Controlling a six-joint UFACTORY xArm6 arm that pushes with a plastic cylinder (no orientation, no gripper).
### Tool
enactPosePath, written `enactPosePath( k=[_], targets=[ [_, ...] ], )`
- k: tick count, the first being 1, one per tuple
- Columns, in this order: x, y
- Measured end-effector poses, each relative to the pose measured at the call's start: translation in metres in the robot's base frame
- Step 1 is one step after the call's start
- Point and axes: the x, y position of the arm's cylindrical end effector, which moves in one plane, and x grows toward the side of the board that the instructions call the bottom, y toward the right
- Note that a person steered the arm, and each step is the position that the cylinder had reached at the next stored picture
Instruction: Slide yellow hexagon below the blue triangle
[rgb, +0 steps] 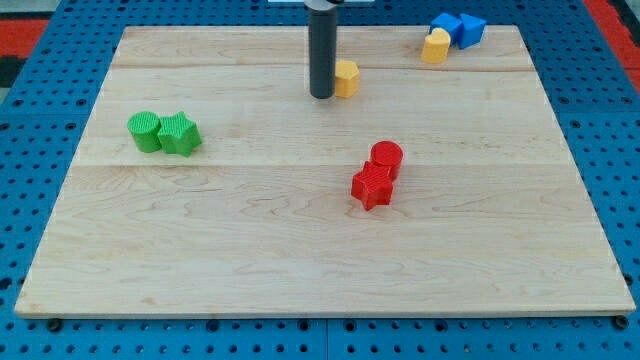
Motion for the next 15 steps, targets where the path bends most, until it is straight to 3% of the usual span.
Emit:
enactPosePath(
  k=[2,7,10,12,15],
  targets=[
    [-0.013,0.017],
    [-0.016,0.171],
    [-0.032,0.140],
    [-0.039,0.195],
    [-0.003,0.242]
  ],
)
